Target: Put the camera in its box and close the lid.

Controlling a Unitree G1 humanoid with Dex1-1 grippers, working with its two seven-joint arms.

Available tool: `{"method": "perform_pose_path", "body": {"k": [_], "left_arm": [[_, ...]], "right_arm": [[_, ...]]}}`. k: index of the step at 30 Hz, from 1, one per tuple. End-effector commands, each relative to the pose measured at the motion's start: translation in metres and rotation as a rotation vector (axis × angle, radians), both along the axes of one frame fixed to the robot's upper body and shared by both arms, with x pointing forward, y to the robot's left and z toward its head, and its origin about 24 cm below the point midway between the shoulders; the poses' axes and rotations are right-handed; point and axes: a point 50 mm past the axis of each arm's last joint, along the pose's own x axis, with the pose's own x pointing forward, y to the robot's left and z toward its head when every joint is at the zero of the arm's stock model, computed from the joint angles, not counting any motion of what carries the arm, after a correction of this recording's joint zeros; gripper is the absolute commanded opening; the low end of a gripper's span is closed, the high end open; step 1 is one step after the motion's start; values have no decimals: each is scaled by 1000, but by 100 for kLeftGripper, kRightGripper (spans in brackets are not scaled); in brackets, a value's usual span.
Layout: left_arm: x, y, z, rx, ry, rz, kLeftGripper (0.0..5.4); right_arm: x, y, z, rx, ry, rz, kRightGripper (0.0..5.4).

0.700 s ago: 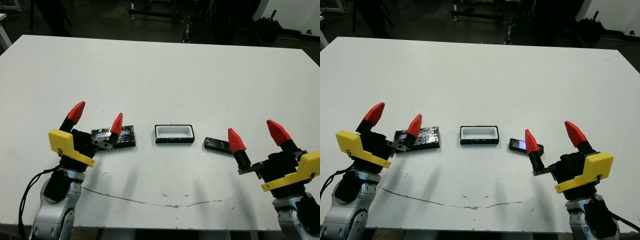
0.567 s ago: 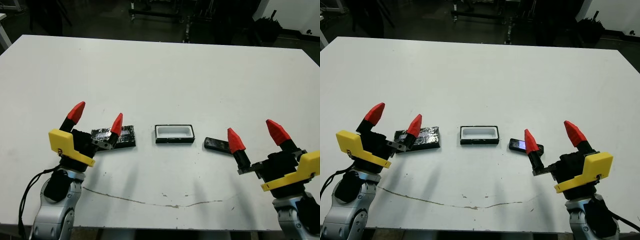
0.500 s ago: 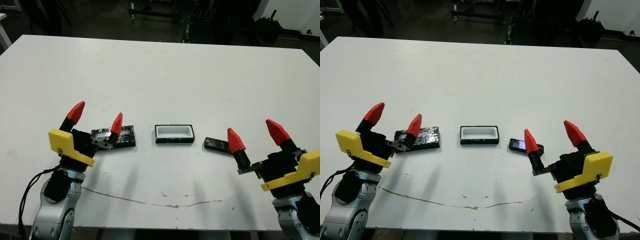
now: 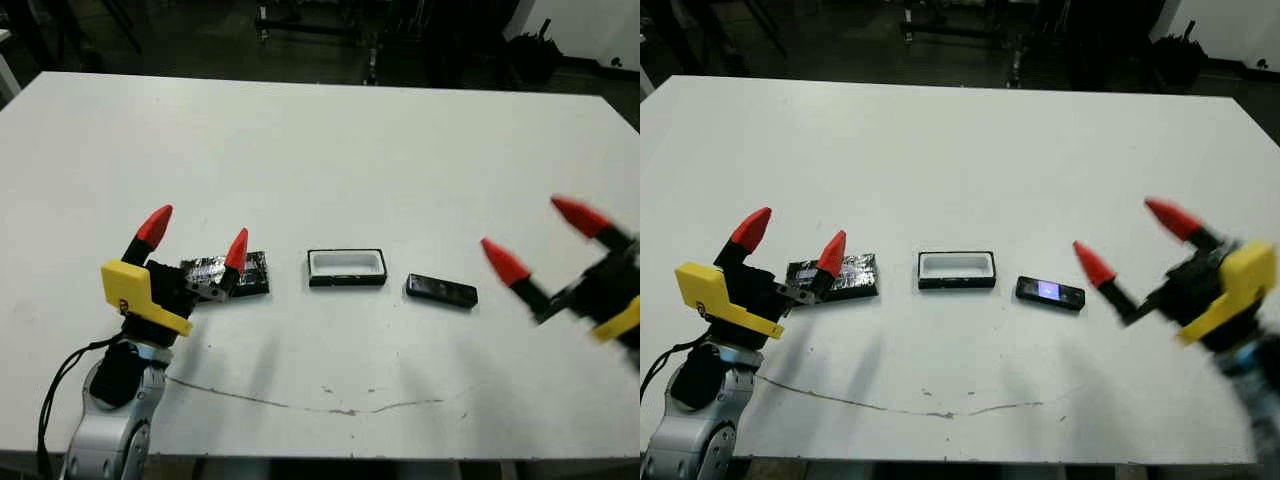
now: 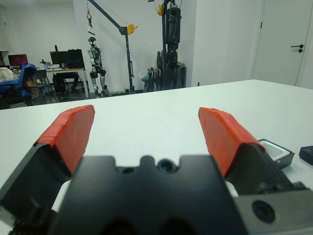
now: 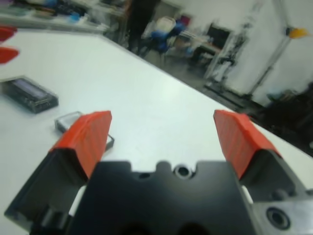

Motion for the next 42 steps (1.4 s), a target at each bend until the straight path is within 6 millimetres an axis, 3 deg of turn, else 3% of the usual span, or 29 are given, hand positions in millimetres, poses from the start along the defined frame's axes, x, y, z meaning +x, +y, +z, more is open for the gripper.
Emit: {"method": "perform_pose_path", "body": {"k": [1, 8, 15, 42], "left_arm": [[-1, -1, -3, -9, 26, 3, 540], [-3, -2, -3, -18, 34, 7, 540], [-3, -3, -3, -16, 41, 0, 540], [-1, -2, -2, -10, 34, 4, 540]], "right_arm": [[14, -3, 13, -65, 96, 123, 539], [37, 8, 11, -310, 268, 350, 539], [56, 11, -12, -328, 457, 508, 539], [75, 15, -70, -343, 614, 507, 539]]}}
